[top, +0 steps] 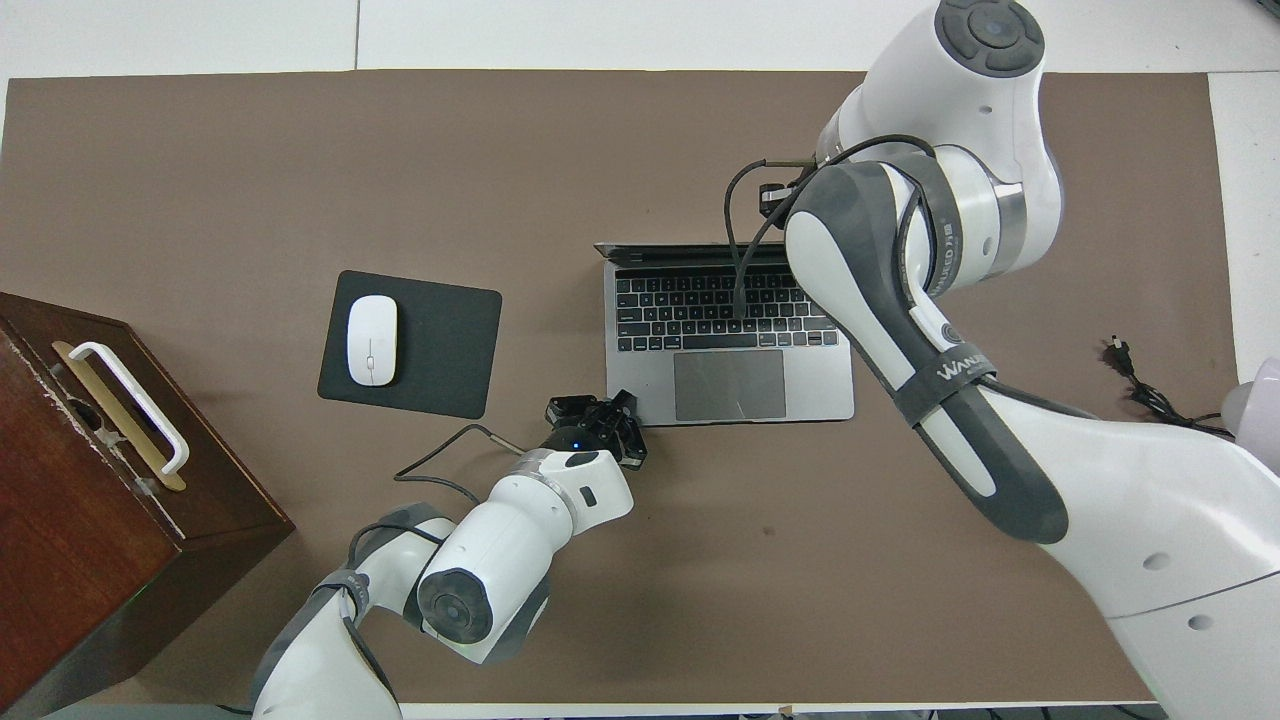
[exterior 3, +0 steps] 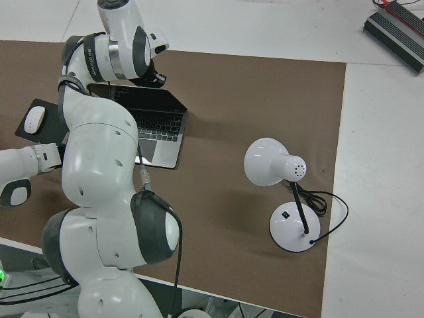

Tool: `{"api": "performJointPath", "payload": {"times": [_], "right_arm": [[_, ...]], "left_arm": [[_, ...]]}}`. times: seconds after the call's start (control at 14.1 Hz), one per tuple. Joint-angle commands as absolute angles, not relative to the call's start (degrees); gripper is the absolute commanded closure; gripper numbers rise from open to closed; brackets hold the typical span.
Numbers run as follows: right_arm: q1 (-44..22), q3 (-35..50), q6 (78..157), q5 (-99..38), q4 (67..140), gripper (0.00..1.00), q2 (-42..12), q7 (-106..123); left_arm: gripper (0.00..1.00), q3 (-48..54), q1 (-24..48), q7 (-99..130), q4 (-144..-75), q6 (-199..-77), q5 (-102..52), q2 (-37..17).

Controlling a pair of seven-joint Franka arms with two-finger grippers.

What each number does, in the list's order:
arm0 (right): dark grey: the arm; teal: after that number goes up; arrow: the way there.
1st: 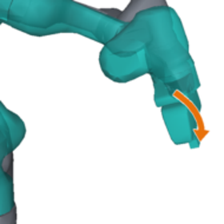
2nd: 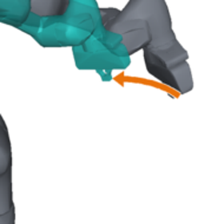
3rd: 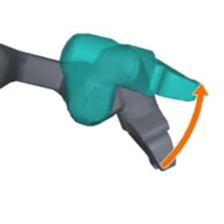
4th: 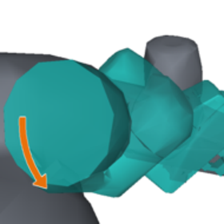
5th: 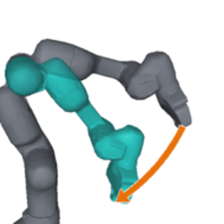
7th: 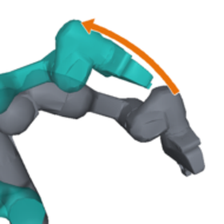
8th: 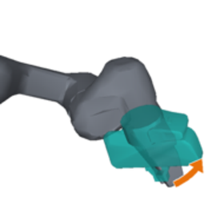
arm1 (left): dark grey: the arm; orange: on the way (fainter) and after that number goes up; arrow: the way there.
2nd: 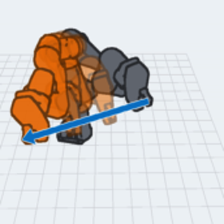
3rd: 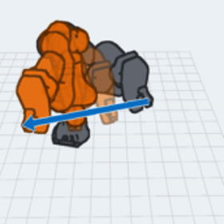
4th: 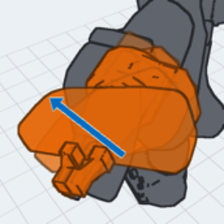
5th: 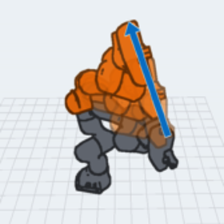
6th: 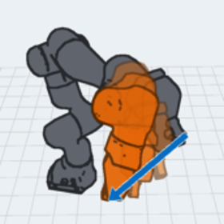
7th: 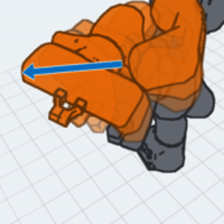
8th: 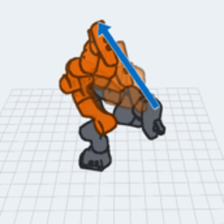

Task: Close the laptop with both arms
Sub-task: 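Push the laptop screen down toward the keyboard with the right gripper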

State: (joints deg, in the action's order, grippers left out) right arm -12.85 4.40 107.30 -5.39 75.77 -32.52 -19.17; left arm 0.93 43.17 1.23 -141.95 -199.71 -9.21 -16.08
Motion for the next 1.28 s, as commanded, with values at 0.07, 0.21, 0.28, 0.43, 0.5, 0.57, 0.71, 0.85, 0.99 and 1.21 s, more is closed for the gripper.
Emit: {"api": "performJointPath", "payload": {"times": [0.07, 0.21, 0.28, 0.43, 0.5, 0.57, 0.71, 0.85, 0.99, 1.21], "right_arm": [[-12.9, 5.3, 109.0, -6.3, 82.6, 1.00, -30.5, -22.6], [-13.1, 5.3, 111.3, -7.0, 85.1, 1.00, -30.8, -22.8], [-13.1, 5.3, 112.7, -8.4, 86.3, 1.00, -30.8, -22.8], [-13.2, 5.3, 115.4, -8.8, 88.1, 1.00, -30.9, -22.8], [-13.2, 5.3, 116.0, -8.9, 88.4, 1.00, -30.9, -22.9], [-13.3, 5.3, 116.2, -8.9, 88.6, 1.00, -30.9, -22.9], [-13.2, 5.3, 116.4, -8.9, 88.8, 1.00, -31.0, -22.9], [-13.2, 5.3, 117.9, -8.9, 89.8, 1.00, -31.0, -22.9], [-13.3, 5.3, 119.5, -8.9, 91.0, 1.00, -31.0, -22.9], [-13.2, 5.3, 120.1, -8.9, 91.6, 1.00, -30.9, -22.8]], "left_arm": [[1.00, 0.9, 42.0, 1.1, -141.0, -200.5, -7.6, -20.3], [1.00, 0.9, 41.8, 1.1, -141.0, -200.5, -7.6, -20.3], [1.00, 0.9, 41.9, 1.1, -141.1, -200.5, -7.6, -20.3], [1.00, 0.9, 41.8, 1.1, -141.1, -200.5, -7.6, -20.3], [1.00, 0.9, 41.8, 1.1, -141.1, -200.5, -7.6, -20.3], [1.00, 0.9, 41.8, 1.1, -141.1, -200.5, -7.6, -20.3], [1.00, 0.9, 41.8, 1.1, -141.1, -200.5, -7.6, -20.3], [1.00, 0.9, 41.8, 1.1, -141.1, -200.5, -7.6, -20.3], [1.00, 0.9, 41.8, 1.1, -141.1, -200.5, -7.6, -20.3], [1.00, 1.0, 41.7, 1.1, -141.1, -200.5, -7.6, -20.4]]}}
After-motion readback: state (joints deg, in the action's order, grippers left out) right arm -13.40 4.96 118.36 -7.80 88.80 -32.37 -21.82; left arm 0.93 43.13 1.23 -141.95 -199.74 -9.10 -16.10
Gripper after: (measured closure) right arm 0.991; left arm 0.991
